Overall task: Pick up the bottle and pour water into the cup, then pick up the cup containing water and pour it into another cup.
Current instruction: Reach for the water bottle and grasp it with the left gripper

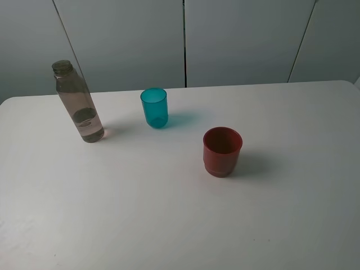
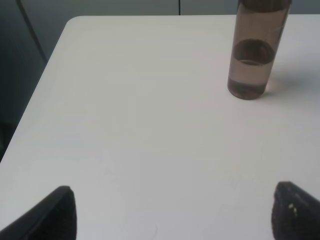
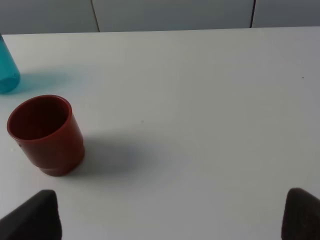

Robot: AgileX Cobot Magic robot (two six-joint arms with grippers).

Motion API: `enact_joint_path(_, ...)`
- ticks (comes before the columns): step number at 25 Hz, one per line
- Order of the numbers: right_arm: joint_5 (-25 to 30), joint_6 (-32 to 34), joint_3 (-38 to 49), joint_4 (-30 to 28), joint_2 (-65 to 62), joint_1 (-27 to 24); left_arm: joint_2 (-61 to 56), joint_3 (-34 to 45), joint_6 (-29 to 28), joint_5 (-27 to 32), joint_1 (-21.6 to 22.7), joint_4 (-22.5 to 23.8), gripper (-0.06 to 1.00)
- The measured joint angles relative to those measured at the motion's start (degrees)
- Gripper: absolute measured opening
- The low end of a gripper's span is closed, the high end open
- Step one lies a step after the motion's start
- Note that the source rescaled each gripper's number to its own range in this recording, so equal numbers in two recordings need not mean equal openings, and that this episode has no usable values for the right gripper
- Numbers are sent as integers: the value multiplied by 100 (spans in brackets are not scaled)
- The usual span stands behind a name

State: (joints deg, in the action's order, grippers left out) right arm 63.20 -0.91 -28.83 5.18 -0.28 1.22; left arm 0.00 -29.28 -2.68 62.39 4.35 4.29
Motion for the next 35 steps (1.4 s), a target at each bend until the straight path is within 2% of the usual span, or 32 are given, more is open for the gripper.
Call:
enact_joint_path(23,0,0,0,0,0,0,0,0,0,0,0,-12,100)
enact_joint_path(29,0,0,0,0,0,0,0,0,11,-19,-121,-35,100)
enact_joint_path(31,0,0,0,0,0,0,0,-64,83,-205,-121,-48,100)
enact_joint_path(35,0,0,0,0,0,0,170,-127,197,-1320,-121,-143,100)
